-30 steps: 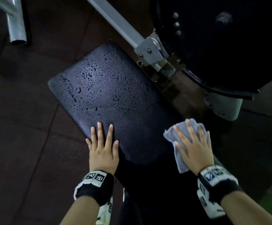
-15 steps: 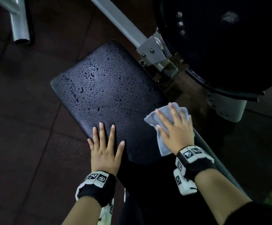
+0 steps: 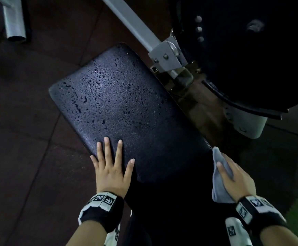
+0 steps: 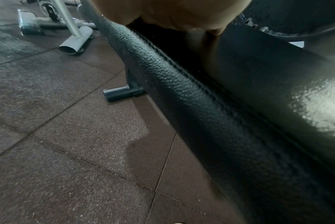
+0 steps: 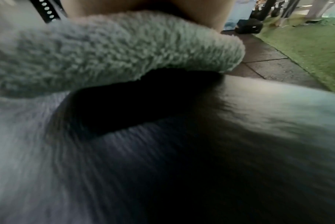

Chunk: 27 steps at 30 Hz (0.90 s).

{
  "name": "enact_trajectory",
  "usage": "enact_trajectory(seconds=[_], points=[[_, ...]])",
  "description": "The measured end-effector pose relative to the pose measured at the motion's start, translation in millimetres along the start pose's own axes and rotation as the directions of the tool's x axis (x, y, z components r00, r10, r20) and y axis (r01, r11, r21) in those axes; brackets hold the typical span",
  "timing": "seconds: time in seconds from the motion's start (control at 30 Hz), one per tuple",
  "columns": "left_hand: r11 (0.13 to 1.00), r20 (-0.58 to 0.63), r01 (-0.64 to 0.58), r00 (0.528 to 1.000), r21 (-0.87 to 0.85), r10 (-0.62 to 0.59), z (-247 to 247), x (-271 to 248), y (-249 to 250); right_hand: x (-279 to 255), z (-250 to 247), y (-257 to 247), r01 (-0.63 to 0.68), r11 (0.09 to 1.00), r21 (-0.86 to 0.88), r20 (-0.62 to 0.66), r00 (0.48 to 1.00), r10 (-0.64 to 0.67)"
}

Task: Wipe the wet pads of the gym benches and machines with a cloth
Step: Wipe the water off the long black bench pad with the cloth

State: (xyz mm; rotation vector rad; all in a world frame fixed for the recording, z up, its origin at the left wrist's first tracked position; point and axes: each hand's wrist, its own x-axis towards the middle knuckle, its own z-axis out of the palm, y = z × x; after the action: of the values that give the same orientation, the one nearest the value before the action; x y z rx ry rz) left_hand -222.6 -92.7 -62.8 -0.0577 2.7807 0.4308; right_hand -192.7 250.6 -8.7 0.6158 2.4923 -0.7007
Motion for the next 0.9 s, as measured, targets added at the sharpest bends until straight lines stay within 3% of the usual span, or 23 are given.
enact_trajectory(seconds=[0.13,0.33,0.47,0.67,0.8,0.9], points=[[1.000,0.011,0.007,1.000,0.000,-0.007,-1.8,-0.2,1.4,47.4,1.6,-53.6,-0.015,1.000,0.006,0.053,0.998,0.015],[1.000,0.007,-0.006,1.000,0.023,0.006,-1.9,-1.0,1.5,111.8,10.7,-123.3,0.072,0.997,-0.020,0.100,0.993,-0.070],[1.000,0.017,-0.004,1.000,0.024,0.004,-1.8,-1.9,1.4,82.9,2.5,-106.2,0.127,0.992,0.005,0.066,0.990,-0.127],[1.000,0.021,-0.009,1.000,0.029,0.009,-0.9,-0.4,0.8,26.9,-8.3,-50.7,-0.068,0.998,0.017,0.088,0.994,0.067],[0.999,0.021,-0.015,1.000,0.039,0.014,0.1,0.3,-0.9,39.0,-3.1,-58.0,-0.136,0.988,-0.066,0.074,0.987,0.141],[0.999,0.018,-0.018,1.000,0.044,0.018,0.6,0.7,-2.2,63.1,3.0,-78.3,-0.080,0.993,-0.091,0.038,0.996,0.083]])
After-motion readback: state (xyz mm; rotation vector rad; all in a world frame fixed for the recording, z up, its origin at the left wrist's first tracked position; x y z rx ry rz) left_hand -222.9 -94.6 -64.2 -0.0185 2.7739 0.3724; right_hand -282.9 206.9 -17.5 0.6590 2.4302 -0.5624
